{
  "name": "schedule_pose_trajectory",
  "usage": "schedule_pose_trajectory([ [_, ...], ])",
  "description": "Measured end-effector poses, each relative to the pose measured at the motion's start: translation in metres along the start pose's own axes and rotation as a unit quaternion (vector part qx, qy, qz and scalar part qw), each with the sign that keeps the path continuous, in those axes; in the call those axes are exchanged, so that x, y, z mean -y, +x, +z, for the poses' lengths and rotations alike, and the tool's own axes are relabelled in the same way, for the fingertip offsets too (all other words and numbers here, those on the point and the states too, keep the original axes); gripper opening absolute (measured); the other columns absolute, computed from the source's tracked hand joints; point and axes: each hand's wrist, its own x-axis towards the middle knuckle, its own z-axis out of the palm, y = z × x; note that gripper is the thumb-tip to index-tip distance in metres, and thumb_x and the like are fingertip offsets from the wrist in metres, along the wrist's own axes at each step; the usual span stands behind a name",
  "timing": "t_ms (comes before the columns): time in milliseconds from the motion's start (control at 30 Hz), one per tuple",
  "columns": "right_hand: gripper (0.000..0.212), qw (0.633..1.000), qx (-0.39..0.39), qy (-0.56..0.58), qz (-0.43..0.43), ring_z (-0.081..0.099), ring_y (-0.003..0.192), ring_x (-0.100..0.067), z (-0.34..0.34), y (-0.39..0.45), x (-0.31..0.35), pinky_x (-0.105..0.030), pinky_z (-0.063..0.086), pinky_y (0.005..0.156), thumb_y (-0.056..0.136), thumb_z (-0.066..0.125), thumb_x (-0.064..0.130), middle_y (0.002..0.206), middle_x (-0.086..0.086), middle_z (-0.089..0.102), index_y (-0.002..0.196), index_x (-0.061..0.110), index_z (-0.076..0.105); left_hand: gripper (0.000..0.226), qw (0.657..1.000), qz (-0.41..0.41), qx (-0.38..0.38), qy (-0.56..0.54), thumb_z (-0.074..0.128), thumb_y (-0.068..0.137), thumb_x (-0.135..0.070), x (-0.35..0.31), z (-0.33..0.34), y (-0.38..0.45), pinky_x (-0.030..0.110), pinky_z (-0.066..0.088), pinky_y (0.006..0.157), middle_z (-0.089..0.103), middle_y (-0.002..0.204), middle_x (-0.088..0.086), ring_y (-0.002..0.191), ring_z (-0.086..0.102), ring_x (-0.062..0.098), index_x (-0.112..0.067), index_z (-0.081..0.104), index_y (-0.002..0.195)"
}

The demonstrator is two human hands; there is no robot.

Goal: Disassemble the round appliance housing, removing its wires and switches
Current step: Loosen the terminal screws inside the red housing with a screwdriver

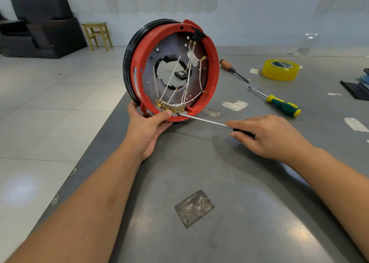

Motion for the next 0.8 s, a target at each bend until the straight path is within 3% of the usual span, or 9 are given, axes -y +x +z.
schedule_pose_trajectory([
  [233,0.039,0.998,-0.021,0.055,0.024,0.069,0.086,-0.023,0.009,0.0,0.007,-0.039,0.057,0.069,0.098,0.05,0.049,0.104,0.008,0.077,0.133,0.038,0.065,0.074,0.999,0.01,-0.026,-0.022,0.075,0.084,0.016,-0.001,0.003,-0.001,0.057,0.062,0.09,0.062,0.133,0.02,0.106,0.075,0.041,-0.019,0.037,0.137],
  [333,0.043,0.996,-0.017,0.075,0.039,0.069,0.086,-0.021,0.009,0.001,0.011,-0.039,0.058,0.072,0.097,0.046,0.052,0.106,0.009,0.077,0.133,0.039,0.065,0.074,0.999,0.012,-0.039,-0.036,0.075,0.085,0.015,-0.002,0.003,0.0,0.057,0.062,0.09,0.066,0.128,0.015,0.104,0.077,0.037,-0.019,0.035,0.138],
  [500,0.045,0.993,-0.01,0.098,0.062,0.052,0.065,-0.002,0.011,0.003,0.014,-0.032,0.054,0.067,0.095,0.044,0.057,0.099,0.011,0.077,0.132,0.041,0.065,0.073,0.998,0.004,-0.042,-0.047,0.074,0.086,0.014,-0.003,0.003,0.0,0.058,0.062,0.092,0.069,0.123,0.015,0.102,0.078,0.036,-0.018,0.034,0.139],
  [633,0.046,0.999,-0.001,0.039,0.036,0.068,0.091,-0.024,0.003,0.004,0.01,-0.04,0.056,0.069,0.096,0.04,0.057,0.105,0.007,0.076,0.135,0.044,0.061,0.073,0.998,0.005,-0.04,-0.042,0.075,0.085,0.015,-0.001,0.002,0.001,0.057,0.063,0.089,0.07,0.118,0.013,0.1,0.078,0.036,-0.018,0.037,0.137],
  [800,0.047,0.999,0.013,-0.042,0.001,0.068,0.088,-0.025,-0.009,0.006,0.003,-0.035,0.051,0.058,0.097,0.036,0.057,0.102,0.009,0.074,0.137,0.047,0.058,0.075,0.999,0.012,-0.019,-0.029,0.077,0.079,0.018,0.002,-0.001,0.002,0.056,0.063,0.088,0.068,0.117,0.014,0.108,0.074,0.044,-0.023,0.041,0.131],
])
